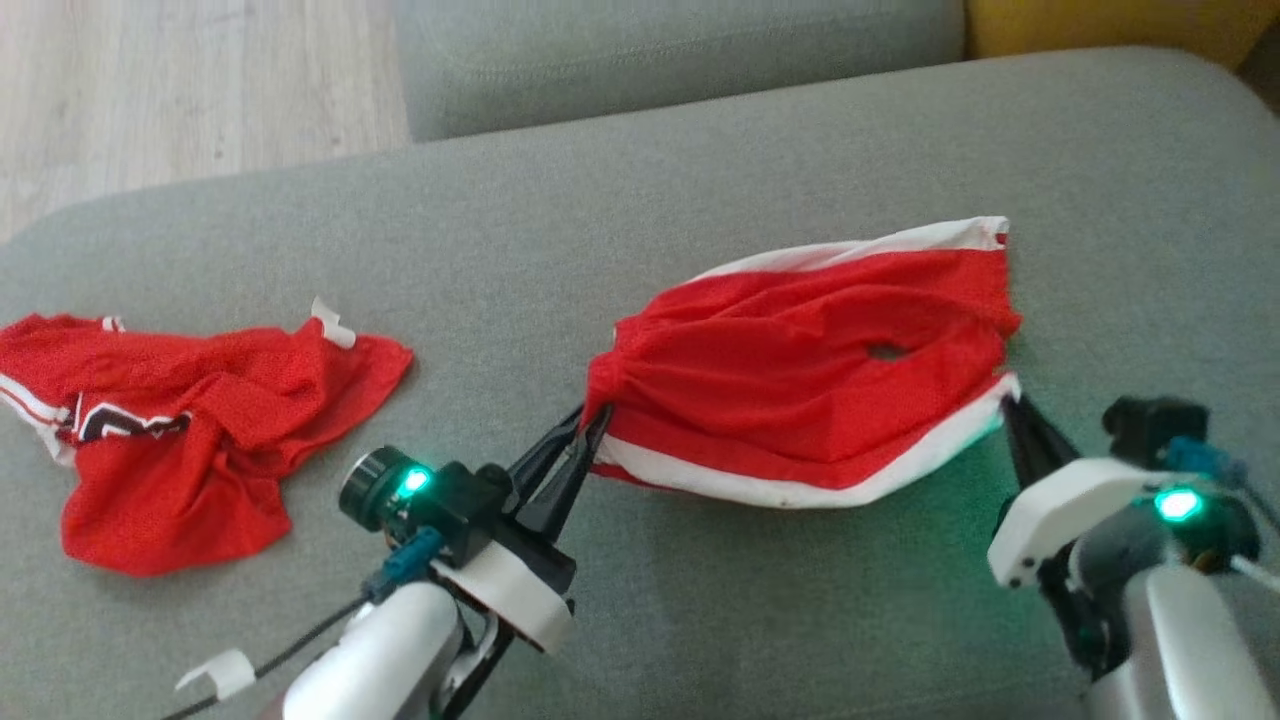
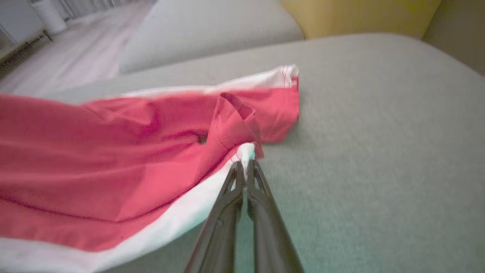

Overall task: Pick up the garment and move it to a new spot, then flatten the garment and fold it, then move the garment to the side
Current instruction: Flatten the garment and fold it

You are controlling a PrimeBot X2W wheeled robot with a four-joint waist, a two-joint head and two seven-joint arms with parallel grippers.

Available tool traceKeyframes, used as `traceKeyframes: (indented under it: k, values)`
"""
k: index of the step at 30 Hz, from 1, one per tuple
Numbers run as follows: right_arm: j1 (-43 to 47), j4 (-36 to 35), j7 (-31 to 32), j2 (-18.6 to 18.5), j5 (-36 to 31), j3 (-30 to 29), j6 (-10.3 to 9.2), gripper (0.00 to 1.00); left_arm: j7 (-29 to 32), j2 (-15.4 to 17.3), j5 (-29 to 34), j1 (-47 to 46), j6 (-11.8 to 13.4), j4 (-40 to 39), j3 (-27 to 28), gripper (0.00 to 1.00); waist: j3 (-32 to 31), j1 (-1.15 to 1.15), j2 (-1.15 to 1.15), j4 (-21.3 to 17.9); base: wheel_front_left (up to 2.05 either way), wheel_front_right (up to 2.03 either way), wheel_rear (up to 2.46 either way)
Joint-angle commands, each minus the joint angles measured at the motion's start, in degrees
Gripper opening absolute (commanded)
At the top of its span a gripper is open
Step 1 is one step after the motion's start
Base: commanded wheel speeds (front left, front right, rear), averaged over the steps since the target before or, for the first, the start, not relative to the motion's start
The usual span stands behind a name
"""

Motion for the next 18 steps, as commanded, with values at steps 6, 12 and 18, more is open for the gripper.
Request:
traceKeyframes:
  k: [6,12,18]
  values:
    - [-3.5,-16.4,5.8,-0.3,4.9,3.0,-0.04,0.0,2.1,3.8,-1.6,-7.4,-0.6,-4.6,5.5,0.0,-2.4,0.01,0.0,-0.1,0.0,0.0,0.0]
    - [-10.6,-21.3,7.1,-0.6,9.2,3.4,-0.04,0.0,5.9,5.9,-2.9,-14.4,-1.6,-5.6,8.1,0.0,-3.1,0.01,0.0,-0.2,0.0,0.0,0.0]
    - [-21.0,-18.7,3.5,-0.7,12.7,2.1,-0.04,0.0,11.0,7.6,-5.1,-22.9,-3.4,-4.2,9.9,0.0,-3.7,0.01,0.0,0.0,0.0,0.0,0.0]
